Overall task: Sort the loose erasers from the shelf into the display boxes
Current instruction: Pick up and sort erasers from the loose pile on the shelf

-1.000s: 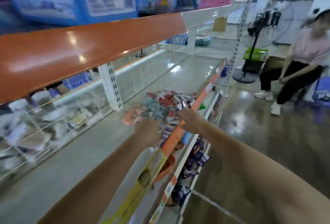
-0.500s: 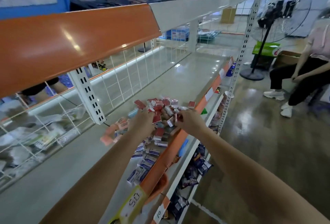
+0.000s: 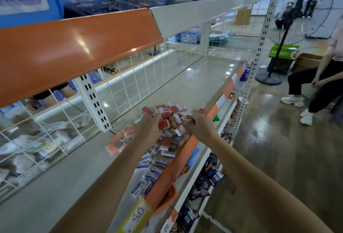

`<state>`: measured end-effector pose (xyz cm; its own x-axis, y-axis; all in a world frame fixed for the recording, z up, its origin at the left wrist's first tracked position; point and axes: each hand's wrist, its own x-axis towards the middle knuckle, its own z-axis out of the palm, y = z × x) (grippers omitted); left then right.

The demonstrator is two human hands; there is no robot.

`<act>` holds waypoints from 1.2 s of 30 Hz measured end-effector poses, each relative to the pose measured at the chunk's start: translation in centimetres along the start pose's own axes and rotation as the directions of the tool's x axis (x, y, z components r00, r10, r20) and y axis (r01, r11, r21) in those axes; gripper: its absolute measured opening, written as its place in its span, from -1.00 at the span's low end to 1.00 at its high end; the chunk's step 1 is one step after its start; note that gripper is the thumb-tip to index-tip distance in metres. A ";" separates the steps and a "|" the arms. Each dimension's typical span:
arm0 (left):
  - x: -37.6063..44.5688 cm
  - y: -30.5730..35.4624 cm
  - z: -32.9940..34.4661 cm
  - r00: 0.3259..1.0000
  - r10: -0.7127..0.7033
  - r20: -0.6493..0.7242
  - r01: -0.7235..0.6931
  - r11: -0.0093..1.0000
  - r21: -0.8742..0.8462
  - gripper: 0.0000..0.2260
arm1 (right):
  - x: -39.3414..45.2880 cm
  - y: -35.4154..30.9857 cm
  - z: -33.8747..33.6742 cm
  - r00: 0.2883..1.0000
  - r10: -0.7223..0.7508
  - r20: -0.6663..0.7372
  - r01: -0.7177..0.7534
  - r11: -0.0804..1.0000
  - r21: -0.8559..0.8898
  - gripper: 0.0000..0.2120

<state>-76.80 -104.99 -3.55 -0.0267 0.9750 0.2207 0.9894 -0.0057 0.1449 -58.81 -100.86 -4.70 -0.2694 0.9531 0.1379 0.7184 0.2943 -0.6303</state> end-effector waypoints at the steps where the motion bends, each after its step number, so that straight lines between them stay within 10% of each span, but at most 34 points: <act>1: -0.4 -0.1 -0.4 1.000 0.002 -0.019 -0.002 1.000 -0.030 -0.65 | -0.1 -0.3 -0.2 1.000 0.021 -0.012 -0.020 0.996 0.093 -0.74; 12: -10.5 -4.4 -3.7 0.970 -0.176 -0.167 0.097 0.912 -0.398 -0.72 | -4.8 -5.9 1.4 0.959 -0.046 0.281 -0.145 0.771 0.620 -0.73; 24: -25.5 -10.3 -7.3 0.773 -0.632 -0.060 0.401 0.559 -0.725 -0.69 | -11.5 -15.2 9.2 0.757 -0.353 0.550 -0.238 0.635 0.735 -0.83; 30: -32.0 -12.4 -9.7 0.720 -0.693 -0.024 0.413 0.457 -0.788 -0.64 | -15.9 -20.5 12.1 0.632 -0.426 0.647 -0.464 0.460 0.757 -0.90; 36: -37.8 -15.1 -12.0 0.723 -0.690 0.032 0.466 0.453 -0.760 -0.72 | -20.3 -25.1 13.8 0.590 -0.472 0.656 -0.403 0.532 0.745 -0.87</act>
<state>-92.43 -144.44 -2.47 -0.6978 0.7158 0.0289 0.3273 0.2826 0.9017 -80.22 -128.61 -2.27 -0.9182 0.3767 -0.1223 0.0129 -0.2803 -0.9598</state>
